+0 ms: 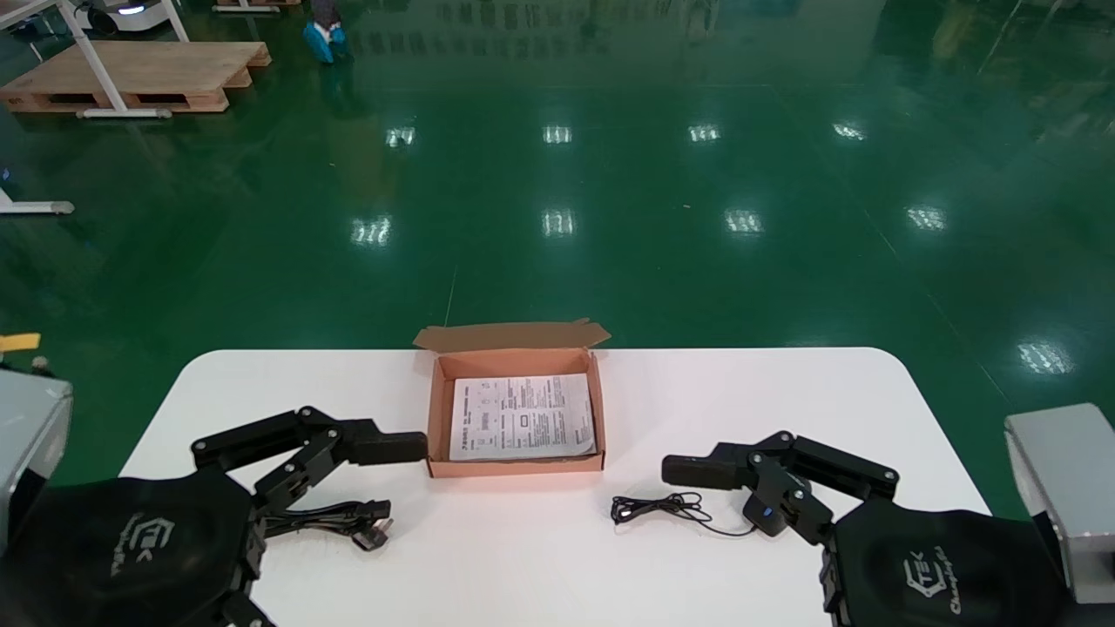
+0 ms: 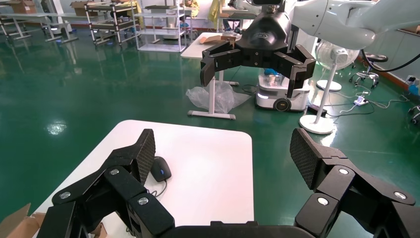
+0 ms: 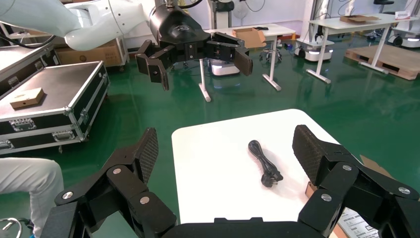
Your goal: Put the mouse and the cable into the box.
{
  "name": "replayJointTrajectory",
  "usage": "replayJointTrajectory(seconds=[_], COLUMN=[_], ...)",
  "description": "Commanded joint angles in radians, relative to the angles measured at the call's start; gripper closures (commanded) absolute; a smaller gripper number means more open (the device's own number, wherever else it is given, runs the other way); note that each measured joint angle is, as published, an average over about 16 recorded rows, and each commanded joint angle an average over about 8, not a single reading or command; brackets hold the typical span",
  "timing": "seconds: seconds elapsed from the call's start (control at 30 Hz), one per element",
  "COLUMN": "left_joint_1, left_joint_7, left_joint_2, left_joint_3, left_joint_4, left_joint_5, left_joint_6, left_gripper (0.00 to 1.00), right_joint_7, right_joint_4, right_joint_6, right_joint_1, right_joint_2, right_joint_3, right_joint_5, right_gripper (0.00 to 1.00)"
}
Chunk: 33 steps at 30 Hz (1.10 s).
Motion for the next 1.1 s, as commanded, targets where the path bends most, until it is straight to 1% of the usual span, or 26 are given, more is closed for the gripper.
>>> replayJointTrajectory(seconds=[0.03, 0.1, 0.17, 0.27, 0.3, 0.43, 0.57, 0.8, 0.87, 0.97, 1.1], left_joint_1=[0.006, -0.021, -0.066, -0.158, -0.183, -0.282, -0.323, -0.300, -0.298, -0.290, -0.300], left_joint_7=[-0.003, 0.008, 0.030, 0.079, 0.093, 0.138, 0.147, 0.151, 0.156, 0.155, 0.151], left_joint_2=[-0.007, -0.016, -0.014, 0.022, 0.035, 0.093, 0.117, 0.108, 0.114, 0.138, 0.205], left_joint_3=[-0.002, 0.028, 0.070, 0.137, 0.153, 0.216, 0.244, 0.240, 0.258, 0.293, 0.343], left_joint_4=[-0.001, -0.005, -0.001, 0.036, 0.049, 0.121, 0.155, 0.133, 0.120, 0.123, 0.213], left_joint_5=[-0.005, 0.087, 0.215, 0.427, 0.480, 0.626, 0.669, 0.699, 0.743, 0.841, 0.988], left_joint_6=[0.001, 0.008, 0.012, 0.003, -0.001, -0.033, -0.048, -0.047, -0.061, -0.102, -0.184], left_gripper=[0.00, 0.00, 0.00, 0.00, 0.00, 0.00, 0.00, 0.00, 0.00, 0.00, 0.00], right_joint_7=[-0.002, -0.016, -0.025, -0.008, -0.001, 0.044, 0.058, 0.055, 0.058, 0.071, 0.100], right_joint_4=[0.005, 0.017, 0.023, 0.001, -0.007, -0.048, -0.066, -0.065, -0.067, -0.065, -0.054], right_joint_6=[0.000, 0.013, 0.033, 0.080, 0.093, 0.160, 0.192, 0.178, 0.181, 0.189, 0.203], right_joint_1=[-0.001, 0.018, 0.047, 0.104, 0.120, 0.184, 0.211, 0.198, 0.198, 0.196, 0.197], right_joint_2=[0.006, -0.012, -0.046, -0.116, -0.135, -0.209, -0.240, -0.229, -0.232, -0.237, -0.238], right_joint_3=[0.001, -0.033, -0.081, -0.156, -0.174, -0.240, -0.265, -0.253, -0.256, -0.257, -0.256], right_joint_5=[-0.002, -0.090, -0.207, -0.387, -0.434, -0.564, -0.604, -0.604, -0.608, -0.611, -0.619], right_gripper=[0.00, 0.00, 0.00, 0.00, 0.00, 0.00, 0.00, 0.00, 0.00, 0.00, 0.00])
